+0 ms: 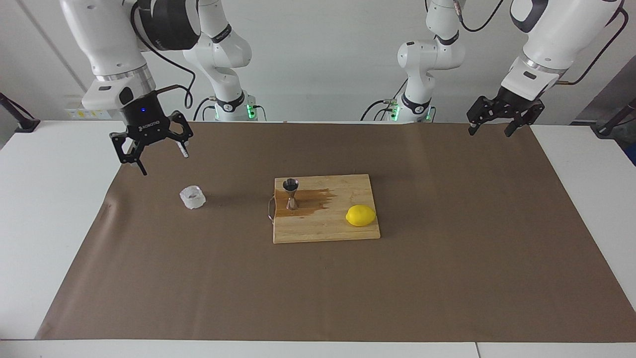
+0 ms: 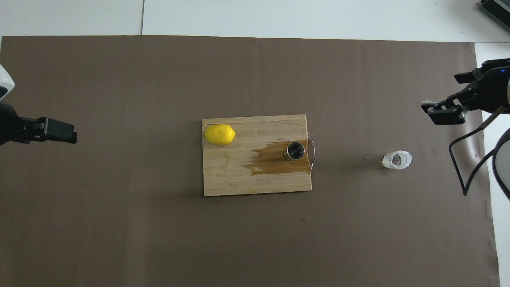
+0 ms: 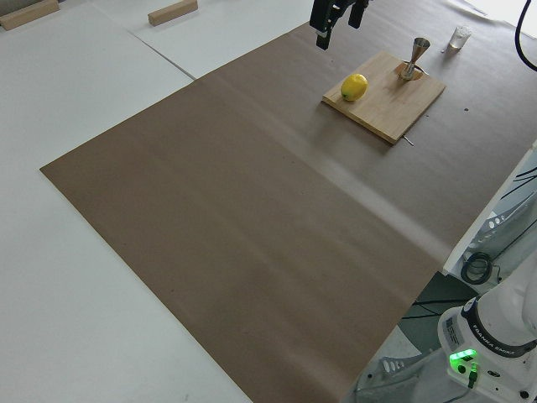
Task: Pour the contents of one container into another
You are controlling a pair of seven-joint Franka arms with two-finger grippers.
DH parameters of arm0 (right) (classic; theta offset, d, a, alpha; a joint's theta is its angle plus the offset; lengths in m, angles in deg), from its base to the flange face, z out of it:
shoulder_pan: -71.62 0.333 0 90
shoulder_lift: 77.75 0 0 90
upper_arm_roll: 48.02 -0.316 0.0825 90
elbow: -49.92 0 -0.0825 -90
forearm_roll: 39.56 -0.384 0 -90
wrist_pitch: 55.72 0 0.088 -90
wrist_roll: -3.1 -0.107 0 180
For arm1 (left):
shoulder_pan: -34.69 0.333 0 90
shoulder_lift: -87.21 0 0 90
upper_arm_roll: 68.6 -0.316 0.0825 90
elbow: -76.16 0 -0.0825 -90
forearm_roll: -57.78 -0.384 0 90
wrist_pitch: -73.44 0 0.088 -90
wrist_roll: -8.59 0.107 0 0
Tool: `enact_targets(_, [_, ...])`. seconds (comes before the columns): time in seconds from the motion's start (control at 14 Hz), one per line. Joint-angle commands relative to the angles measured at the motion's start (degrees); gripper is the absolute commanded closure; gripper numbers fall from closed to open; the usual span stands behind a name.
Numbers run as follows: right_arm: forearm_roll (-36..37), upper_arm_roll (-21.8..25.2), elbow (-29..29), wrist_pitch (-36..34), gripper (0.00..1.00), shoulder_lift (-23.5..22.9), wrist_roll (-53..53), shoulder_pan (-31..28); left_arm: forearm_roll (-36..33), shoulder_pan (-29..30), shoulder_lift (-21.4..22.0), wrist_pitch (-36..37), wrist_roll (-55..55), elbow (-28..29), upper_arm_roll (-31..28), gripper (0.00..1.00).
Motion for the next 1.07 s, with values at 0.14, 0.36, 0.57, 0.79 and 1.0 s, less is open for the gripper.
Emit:
enact_targets(0.14, [1.3, -0.1, -2.7, -7.1, 0.00, -0.7, -25.2, -0.5, 0.4, 0.0, 0.6, 0.2, 0.3, 0.6, -0.2, 0.00])
enact_targets(0.36, [1.2, -0.2, -5.7, -16.3, 0.00, 0.0, -34.2, -0.4, 0.4, 0.0, 0.6, 0.2, 0.3, 0.6, -0.2, 0.00])
enact_targets(0.57, [1.2, 0.1, -7.0, -19.9, 0.00, 0.0, -34.3, -0.6, 0.4, 0.0, 0.6, 0.2, 0.3, 0.6, -0.3, 0.00])
enact_targets(0.79, [1.6, 0.2, -7.2, -23.6, 0.00, 0.2, -34.3, -0.7, 0.4, 0.0, 0.6, 0.2, 0.3, 0.6, -0.3, 0.00])
enact_targets(1.0, [1.6, 0.2, -7.2, -24.7, 0.00, 0.2, -34.3, -1.3, 0.4, 0.0, 0.6, 0.2, 0.3, 0.6, -0.2, 0.00])
